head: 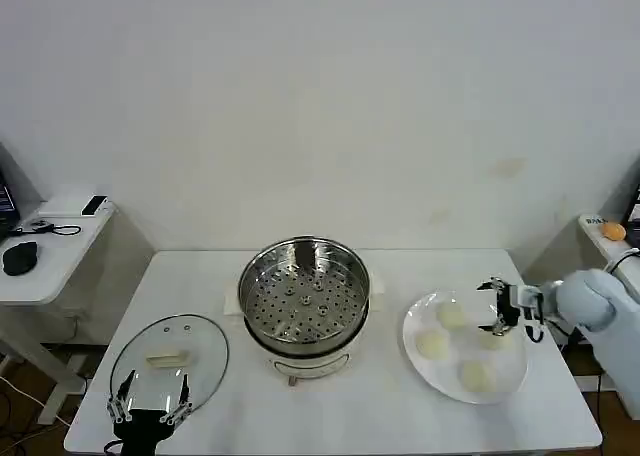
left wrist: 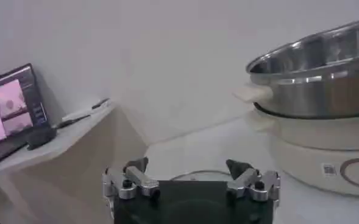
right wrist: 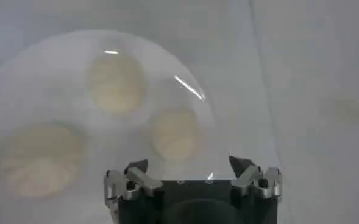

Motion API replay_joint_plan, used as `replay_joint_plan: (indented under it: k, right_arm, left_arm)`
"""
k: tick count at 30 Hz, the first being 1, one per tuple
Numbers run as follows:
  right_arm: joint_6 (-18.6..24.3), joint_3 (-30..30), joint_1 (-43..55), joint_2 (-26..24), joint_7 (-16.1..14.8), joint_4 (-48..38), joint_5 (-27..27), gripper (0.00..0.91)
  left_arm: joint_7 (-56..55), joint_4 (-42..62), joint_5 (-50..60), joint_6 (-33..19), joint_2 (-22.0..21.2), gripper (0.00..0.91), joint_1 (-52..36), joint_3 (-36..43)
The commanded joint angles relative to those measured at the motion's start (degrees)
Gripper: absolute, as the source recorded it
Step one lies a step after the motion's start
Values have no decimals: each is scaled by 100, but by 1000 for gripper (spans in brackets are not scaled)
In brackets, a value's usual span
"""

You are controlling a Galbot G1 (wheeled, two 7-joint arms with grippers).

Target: Take steamed baozi put them in steamer then cover it.

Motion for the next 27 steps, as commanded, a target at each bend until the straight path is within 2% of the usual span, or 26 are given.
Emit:
replay_joint_plan:
  k: [1, 7, 17, 19, 20, 22, 27]
  right_arm:
    - [125, -1365, 1245, 331, -474, -817, -8, 907]
    - [81, -1649, 1423, 796, -367, -1199, -23, 907]
    - [-24, -1920, 1456, 1078, -345, -1459, -159, 907]
    - [-62, -1926, 1438, 1085, -347, -1454, -182, 826]
    - [-70, -1927, 1426, 1080, -359, -1450, -185, 826]
    - [-85, -1923, 1405, 1067, -364, -1441, -211, 756]
    - [-150, -1910, 1367, 1041, -325, -1445, -263, 665]
  left_arm:
    - [13, 13, 37, 7, -14, 907, -28, -8]
    - [30, 44, 34, 16, 17, 907, -70, -27]
    - [34, 77, 20, 23, 29, 907, -79, -77]
    - [33, 79, 21, 28, 32, 907, -80, -78]
    - [34, 80, 21, 30, 32, 907, -83, -77]
    - [33, 81, 22, 36, 32, 907, -96, -68]
    - [31, 66, 23, 34, 24, 907, -98, -61]
